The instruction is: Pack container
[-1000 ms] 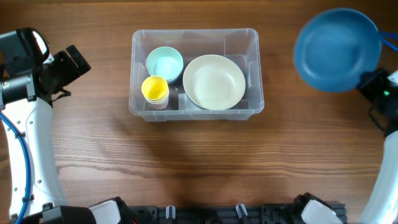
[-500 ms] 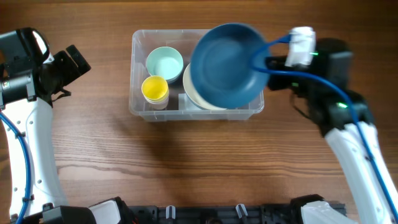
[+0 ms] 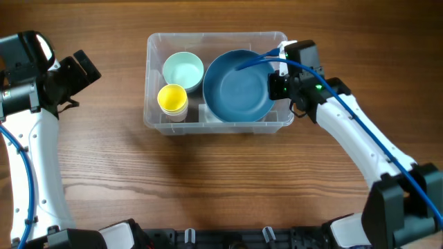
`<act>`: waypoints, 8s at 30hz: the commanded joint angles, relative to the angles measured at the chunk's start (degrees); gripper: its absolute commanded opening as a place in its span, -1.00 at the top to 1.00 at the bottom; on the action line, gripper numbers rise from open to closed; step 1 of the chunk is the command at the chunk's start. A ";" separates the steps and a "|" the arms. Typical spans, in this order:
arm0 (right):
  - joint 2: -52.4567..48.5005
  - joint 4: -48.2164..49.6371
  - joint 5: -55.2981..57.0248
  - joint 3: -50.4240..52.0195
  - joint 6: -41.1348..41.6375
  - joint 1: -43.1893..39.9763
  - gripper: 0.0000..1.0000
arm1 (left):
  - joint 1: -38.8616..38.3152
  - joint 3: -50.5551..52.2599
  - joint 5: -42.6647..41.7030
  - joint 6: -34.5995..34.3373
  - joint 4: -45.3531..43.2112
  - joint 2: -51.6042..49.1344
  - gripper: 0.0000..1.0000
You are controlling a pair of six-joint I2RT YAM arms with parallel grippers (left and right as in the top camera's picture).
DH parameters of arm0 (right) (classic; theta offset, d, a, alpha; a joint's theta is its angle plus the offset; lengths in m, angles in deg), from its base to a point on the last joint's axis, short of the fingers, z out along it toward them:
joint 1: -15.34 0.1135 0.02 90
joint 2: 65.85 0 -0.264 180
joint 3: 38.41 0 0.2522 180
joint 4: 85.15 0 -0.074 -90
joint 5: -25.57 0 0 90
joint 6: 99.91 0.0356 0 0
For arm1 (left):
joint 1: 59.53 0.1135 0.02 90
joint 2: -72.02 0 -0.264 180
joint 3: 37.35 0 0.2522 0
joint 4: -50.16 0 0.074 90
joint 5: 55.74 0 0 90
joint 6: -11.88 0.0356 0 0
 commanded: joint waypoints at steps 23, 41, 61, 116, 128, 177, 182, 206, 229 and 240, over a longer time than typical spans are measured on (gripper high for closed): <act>8.74 -4.61 8.39 -7.87 3.08 -2.49 -0.39 | 0.26 -0.83 -0.66 -0.74 0.04 0.81 -1.00; 18.53 -11.04 9.57 -9.22 2.95 -9.57 -0.99 | 0.26 -0.83 -0.68 -0.74 0.04 0.81 -1.00; 17.88 -11.04 9.60 -9.20 2.95 -9.57 -0.99 | 0.26 -0.83 -0.68 -0.74 0.04 0.81 -1.00; 93.22 29.73 6.95 60.74 3.02 -9.53 -0.99 | 0.26 -0.83 -0.66 -0.74 0.04 0.81 -0.99; 93.22 31.39 1.73 65.99 -1.62 -11.45 -0.99 | 0.26 -0.83 -0.66 -0.74 0.04 0.81 -1.00; 93.15 26.32 -0.59 65.99 -4.50 -14.03 -1.00 | 0.26 -0.76 -0.66 -0.74 0.04 0.72 -1.00; 93.15 26.34 -0.59 65.99 -4.50 -14.03 -1.00 | 0.24 -0.72 -0.68 -0.74 0.07 4.42 -1.00; 93.15 26.32 -0.59 65.99 -4.52 -14.03 -0.99 | -27.45 -0.63 -0.66 -0.72 0.15 51.47 -1.00; 93.15 26.32 -0.59 65.99 -4.52 -14.03 -1.00 | -22.95 40.35 0.33 -0.76 -10.34 81.20 -0.99; 93.15 26.32 -0.59 65.99 -4.52 -14.03 -1.00 | -21.88 64.17 -0.26 -0.72 -37.70 81.83 -1.00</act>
